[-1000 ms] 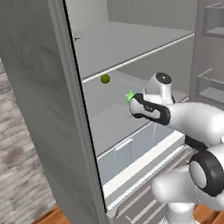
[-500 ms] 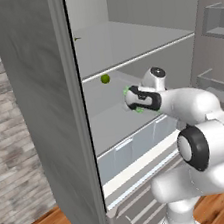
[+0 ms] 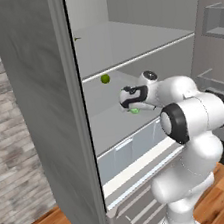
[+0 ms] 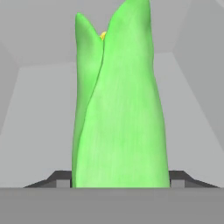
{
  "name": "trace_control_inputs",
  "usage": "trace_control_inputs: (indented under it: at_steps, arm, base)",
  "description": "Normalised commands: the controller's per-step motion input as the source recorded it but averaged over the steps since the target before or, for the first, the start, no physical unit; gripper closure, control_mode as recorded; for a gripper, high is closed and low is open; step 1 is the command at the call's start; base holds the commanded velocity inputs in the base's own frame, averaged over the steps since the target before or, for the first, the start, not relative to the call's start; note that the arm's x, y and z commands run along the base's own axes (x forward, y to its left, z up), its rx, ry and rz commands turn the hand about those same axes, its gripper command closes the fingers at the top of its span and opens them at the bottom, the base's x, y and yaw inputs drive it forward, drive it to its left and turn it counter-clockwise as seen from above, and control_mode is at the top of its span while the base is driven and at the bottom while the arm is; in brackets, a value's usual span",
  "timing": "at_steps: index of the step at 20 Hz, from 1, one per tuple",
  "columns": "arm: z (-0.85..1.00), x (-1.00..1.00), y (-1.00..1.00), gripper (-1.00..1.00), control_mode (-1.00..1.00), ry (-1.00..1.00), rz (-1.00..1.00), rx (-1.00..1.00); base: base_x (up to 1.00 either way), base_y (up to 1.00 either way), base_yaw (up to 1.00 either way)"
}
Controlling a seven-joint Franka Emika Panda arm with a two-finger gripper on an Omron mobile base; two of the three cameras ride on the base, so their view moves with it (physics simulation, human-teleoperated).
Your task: Transport the fish and corn to the fridge. Place the fish on the rack containing meat and place the corn on the rack containing the vegetable, ensuring meats and vegetables are on different racks.
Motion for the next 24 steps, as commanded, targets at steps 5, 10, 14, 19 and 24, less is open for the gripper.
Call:
trace_control_inputs:
  at_steps: [5,10,14,19,24]
  arm:
    - [-0.51,0.29,-0.03,1.00,-1.00,0.00,0.00,0.00]
    - [-0.46,0.40,0.00,1.00,-1.00,0.00,0.00,0.00]
    - [-0.41,0.11,0.00,-1.00,-1.00,-0.07,0.00,0.00]
    - [-0.11,0.00,-0.04,-1.00,-1.00,-0.06,0.00,0.00]
    - [0.01,-0.03,-0.02,-1.00,-1.00,-0.02,-0.02,0.00]
  base:
    - [0.00,0.00,0.00]
    - [0.00,0.00,0.00]
    - [0.00,0.00,0.00]
    - [0.00,0.00,0.00]
    - [0.00,0.00,0.00]
